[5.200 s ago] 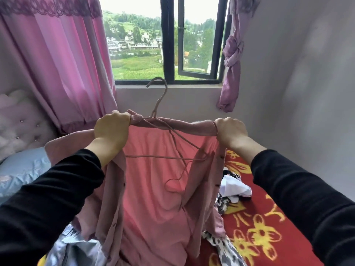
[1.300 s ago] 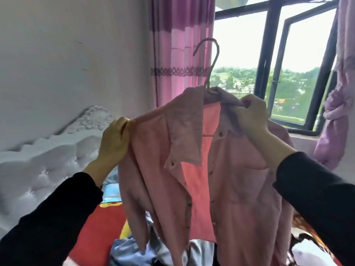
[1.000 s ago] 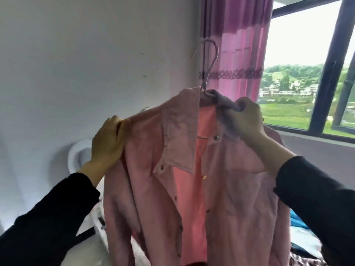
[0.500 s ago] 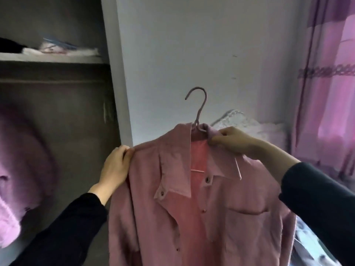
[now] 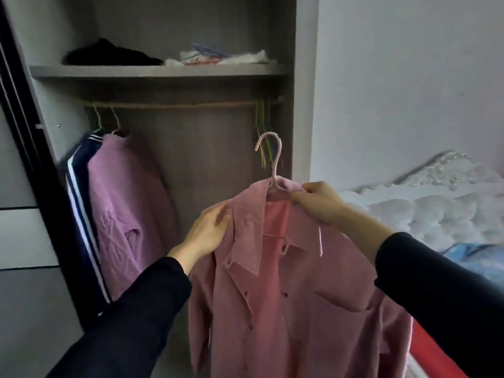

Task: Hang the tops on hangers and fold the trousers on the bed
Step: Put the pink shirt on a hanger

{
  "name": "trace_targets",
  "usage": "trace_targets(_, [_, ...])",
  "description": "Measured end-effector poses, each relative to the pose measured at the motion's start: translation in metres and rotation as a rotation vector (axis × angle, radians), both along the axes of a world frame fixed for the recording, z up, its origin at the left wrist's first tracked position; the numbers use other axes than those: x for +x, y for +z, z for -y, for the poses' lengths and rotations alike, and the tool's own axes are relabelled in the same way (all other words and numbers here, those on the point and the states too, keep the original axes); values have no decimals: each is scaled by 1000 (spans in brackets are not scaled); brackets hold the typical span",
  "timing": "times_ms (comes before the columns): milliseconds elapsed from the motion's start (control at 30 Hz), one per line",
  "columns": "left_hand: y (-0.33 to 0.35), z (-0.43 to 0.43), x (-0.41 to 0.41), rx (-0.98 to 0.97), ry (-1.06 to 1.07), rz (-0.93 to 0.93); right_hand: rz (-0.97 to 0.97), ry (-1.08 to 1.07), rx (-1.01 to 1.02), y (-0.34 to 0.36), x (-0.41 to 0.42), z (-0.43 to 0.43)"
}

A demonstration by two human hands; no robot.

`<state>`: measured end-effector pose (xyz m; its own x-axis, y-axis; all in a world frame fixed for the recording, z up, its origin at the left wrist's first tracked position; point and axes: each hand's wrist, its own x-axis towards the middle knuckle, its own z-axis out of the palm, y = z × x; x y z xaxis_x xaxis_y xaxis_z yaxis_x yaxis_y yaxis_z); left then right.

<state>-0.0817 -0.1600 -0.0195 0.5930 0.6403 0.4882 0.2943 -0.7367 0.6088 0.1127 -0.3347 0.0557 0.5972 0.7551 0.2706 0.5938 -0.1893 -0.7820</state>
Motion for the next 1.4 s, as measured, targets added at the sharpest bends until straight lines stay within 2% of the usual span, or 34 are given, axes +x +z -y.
trace_targets(67, [3, -21, -1, -24, -28, 26, -37, 2, 24, 1, -7, -35])
trace_targets(167, [8, -66, 0, -74, 59, 10, -136, 27, 47, 3, -15, -86])
trace_targets(333, [28, -144, 1, -46, 103, 19, -284, 79, 73, 13, -27, -176])
trace_targets(633, [85, -286, -8, 105, 261, -182, -439, 156, 113, 60, -40, -342])
trace_targets(933, [163, -428, -39, 363, 427, -231, -429, 177, 225, 111, -69, -476])
trace_targets(1100, [213, -499, -59, 498, 518, -173, -424, 123, 263, 134, -83, -536])
trace_targets(1267, [236, -551, -69, 548, 462, -242, -419, 107, 234, 134, -106, -582])
trace_targets(1400, [237, -576, -78, 565, 412, -200, -418, 130, 221, 126, -124, -619])
